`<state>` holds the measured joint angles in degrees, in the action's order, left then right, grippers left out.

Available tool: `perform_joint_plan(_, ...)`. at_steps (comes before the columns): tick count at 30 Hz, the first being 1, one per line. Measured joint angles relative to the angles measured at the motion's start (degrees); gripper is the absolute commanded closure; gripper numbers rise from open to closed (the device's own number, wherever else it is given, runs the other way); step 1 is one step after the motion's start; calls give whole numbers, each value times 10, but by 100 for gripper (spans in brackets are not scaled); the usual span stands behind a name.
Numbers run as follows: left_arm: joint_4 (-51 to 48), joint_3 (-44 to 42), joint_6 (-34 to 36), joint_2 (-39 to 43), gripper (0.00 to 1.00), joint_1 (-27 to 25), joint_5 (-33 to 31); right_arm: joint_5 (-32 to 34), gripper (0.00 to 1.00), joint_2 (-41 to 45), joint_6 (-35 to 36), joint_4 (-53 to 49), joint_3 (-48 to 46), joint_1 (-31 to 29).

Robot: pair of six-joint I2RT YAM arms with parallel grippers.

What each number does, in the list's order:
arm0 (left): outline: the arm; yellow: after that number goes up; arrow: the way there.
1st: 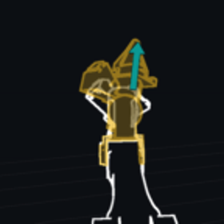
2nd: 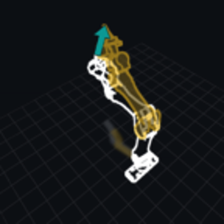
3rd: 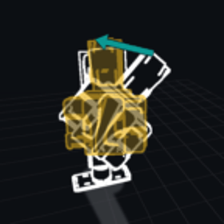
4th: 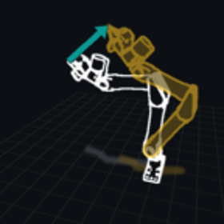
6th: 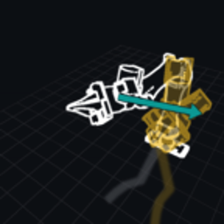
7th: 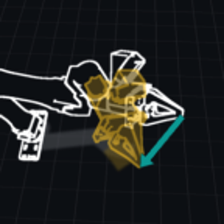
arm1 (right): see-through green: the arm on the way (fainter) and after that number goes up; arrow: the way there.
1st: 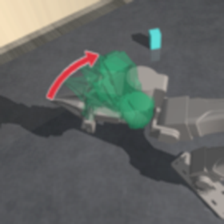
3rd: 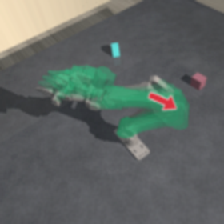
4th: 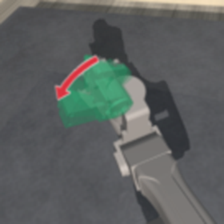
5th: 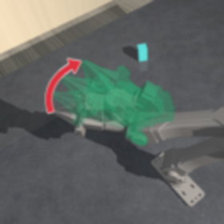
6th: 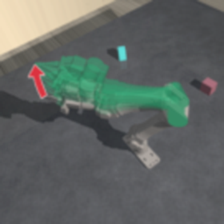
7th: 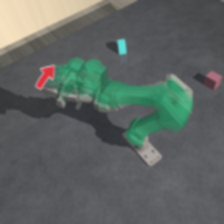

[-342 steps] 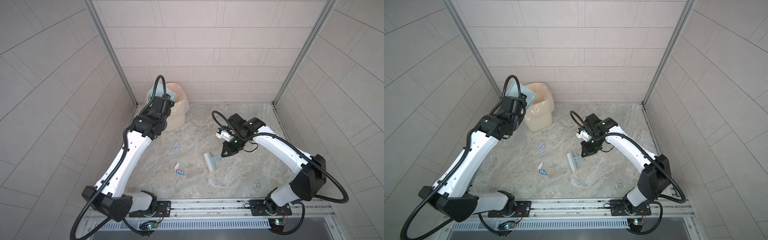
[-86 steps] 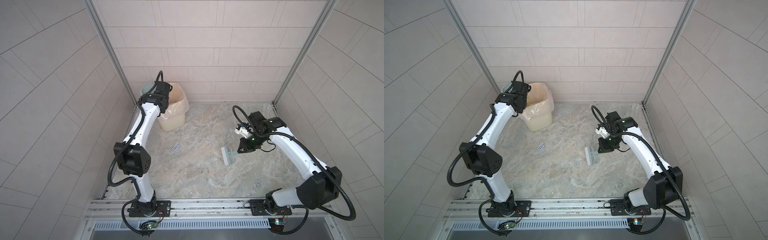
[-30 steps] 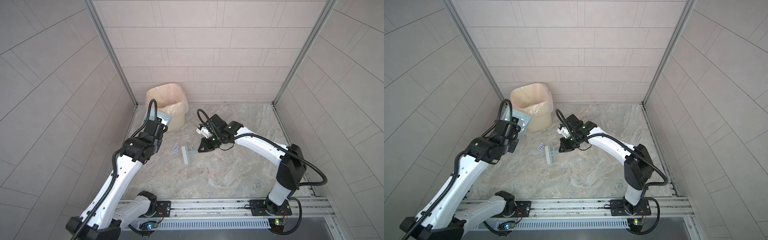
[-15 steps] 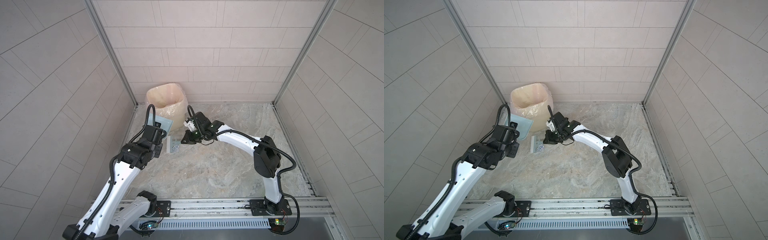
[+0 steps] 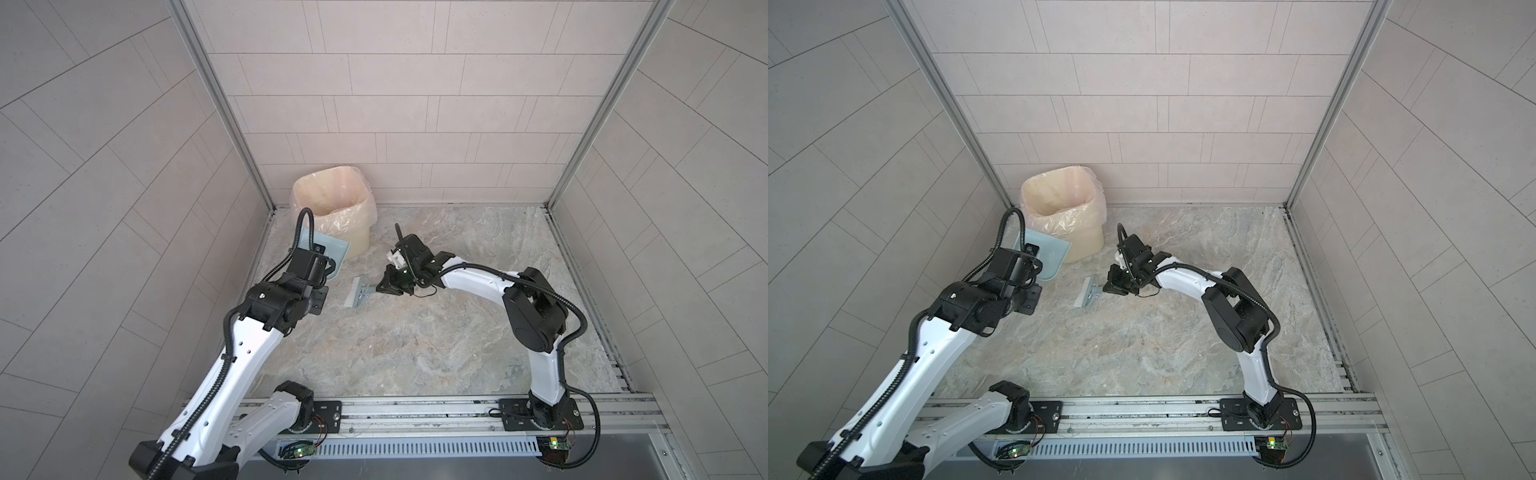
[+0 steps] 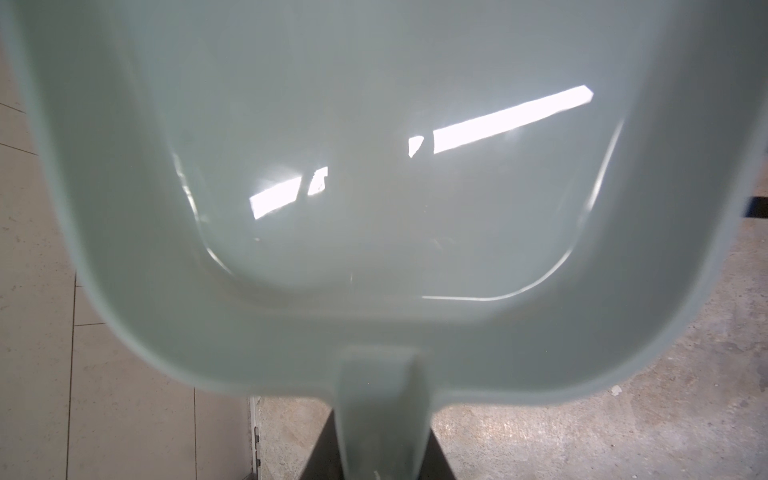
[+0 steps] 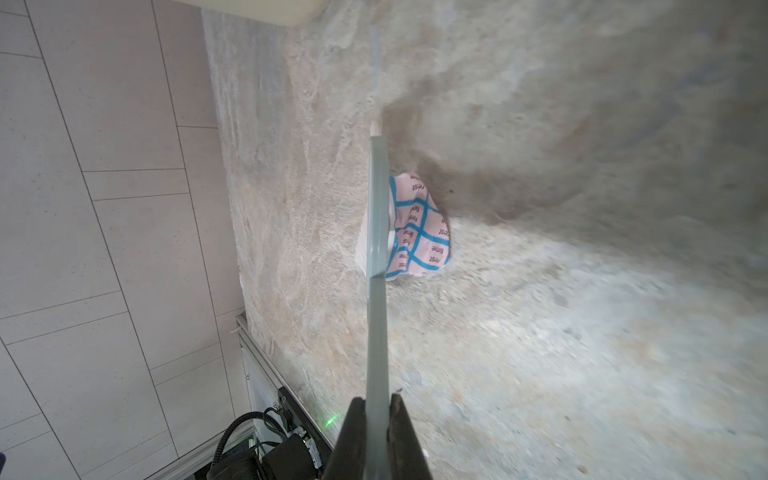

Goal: Sweep away the paper scraps from the table
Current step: 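Lower the dustpan near the remaining scrap while right brush moves toward it, then sweep the small patterned scrap toward the dustpan with the right brush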

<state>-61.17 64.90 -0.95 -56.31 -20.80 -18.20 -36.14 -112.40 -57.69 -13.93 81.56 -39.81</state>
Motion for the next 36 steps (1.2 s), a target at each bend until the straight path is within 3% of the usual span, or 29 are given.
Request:
perform_joint_plan(10,3,-7,-8,-18,100,-21,6,4,100,226,8,-56,-211,85)
perform_joint_plan(15,13,-22,-14,-39,100,-46,15,13,100,289,38,-133,-238,141)
perform_joint_plan(26,37,-32,-57,-151,100,-183,78,75,100,275,263,-377,8,168)
perform_joint_plan(36,68,-48,-96,-233,100,-269,157,184,100,136,470,-580,178,175)
